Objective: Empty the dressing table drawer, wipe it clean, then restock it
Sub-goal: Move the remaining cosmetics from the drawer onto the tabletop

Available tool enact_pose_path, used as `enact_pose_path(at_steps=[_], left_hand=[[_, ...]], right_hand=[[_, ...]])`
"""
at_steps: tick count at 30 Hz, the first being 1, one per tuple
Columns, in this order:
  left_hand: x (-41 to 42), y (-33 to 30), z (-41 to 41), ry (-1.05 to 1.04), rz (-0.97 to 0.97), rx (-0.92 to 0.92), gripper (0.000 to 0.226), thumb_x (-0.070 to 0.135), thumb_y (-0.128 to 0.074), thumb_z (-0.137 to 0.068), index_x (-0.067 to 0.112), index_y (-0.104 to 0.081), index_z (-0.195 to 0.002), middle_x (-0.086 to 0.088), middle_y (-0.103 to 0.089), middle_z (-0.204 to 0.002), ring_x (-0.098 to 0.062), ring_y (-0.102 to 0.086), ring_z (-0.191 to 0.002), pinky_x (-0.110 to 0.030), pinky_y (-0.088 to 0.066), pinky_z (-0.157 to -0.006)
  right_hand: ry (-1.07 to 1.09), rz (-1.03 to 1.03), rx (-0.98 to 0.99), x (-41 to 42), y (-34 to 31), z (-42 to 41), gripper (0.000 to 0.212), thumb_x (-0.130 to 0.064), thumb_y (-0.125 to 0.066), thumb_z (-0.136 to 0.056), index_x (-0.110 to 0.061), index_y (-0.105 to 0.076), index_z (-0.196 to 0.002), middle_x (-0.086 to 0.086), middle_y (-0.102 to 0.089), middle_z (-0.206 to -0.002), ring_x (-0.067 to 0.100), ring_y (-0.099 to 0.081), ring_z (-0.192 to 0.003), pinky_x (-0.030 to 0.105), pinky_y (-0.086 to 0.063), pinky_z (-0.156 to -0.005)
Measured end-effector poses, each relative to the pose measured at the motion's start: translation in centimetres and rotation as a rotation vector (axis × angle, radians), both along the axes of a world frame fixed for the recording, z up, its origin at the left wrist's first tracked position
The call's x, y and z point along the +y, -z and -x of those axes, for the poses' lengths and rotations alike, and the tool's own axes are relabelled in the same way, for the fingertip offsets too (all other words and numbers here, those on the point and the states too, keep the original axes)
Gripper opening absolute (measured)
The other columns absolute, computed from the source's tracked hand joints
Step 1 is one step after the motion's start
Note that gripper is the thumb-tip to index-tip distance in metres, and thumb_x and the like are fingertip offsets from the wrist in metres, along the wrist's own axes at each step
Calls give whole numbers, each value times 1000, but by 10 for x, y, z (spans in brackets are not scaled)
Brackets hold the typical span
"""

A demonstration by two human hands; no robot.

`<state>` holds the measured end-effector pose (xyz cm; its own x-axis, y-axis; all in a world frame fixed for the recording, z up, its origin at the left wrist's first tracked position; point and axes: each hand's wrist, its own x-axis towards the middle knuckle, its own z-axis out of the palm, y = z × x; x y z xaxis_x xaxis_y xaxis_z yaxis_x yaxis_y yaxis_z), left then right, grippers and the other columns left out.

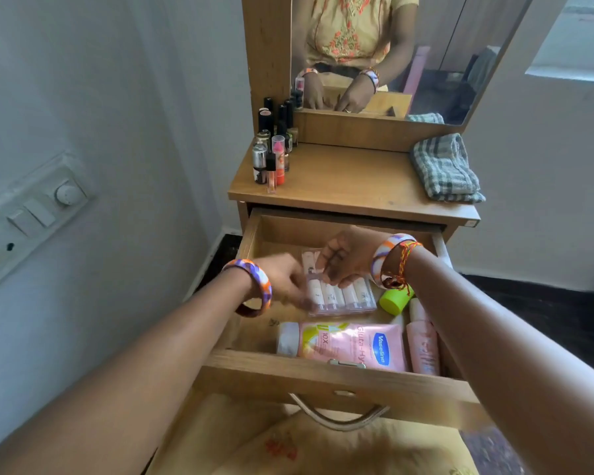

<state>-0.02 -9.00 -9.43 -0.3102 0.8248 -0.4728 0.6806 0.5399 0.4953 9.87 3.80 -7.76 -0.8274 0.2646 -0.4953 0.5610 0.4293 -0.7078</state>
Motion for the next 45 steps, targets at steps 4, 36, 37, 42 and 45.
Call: enact_pose_path(at_steps=[4,36,37,42,45], left_hand=[[-8,10,-18,132,267,-23,46,36,-73,-76,11,-66,-113,-3,-66,-107,-14,-56,-89,-23,-48,-71],[76,-61,5,-221,-678,289,44,21,-70,-82,16,-56,-123,-4,-56,-128,-17,-55,-113,-21,-41,-84],[80,-59,7,-191,-644,325,44,23,-68,-83,16,-55,-124,-5,-55,-130,-19,-54,-116,-23,-42,-87],[103,-54,18,-97,-547,466,40,15,-57,-90,10,-50,-128,-9,-51,-132,-25,-51,-120,-32,-44,-97],[116,-51,26,-90,-537,523,39,7,-52,-89,9,-50,-128,-8,-51,-131,-26,-52,-117,-31,-45,-92]], right_hand=[[-92,-94,-106,-8,0,-17,17,1,-67,-79,-13,-65,-88,1,-63,-74,20,-62,-79,24,-55,-71],[219,-916,311,91,-46,10,56,-23,-72,-74,-17,-48,-124,9,-57,-126,31,-50,-118,40,-30,-107],[218,-892,307,95,-44,18,56,-22,-72,-74,-16,-47,-124,11,-57,-126,32,-50,-118,40,-32,-105],[199,-802,313,112,-38,53,56,-18,-70,-77,-15,-45,-128,13,-55,-128,33,-50,-119,38,-39,-100],[197,-786,334,119,-34,66,54,-17,-68,-80,-16,-47,-130,12,-55,-129,29,-51,-120,35,-40,-98]])
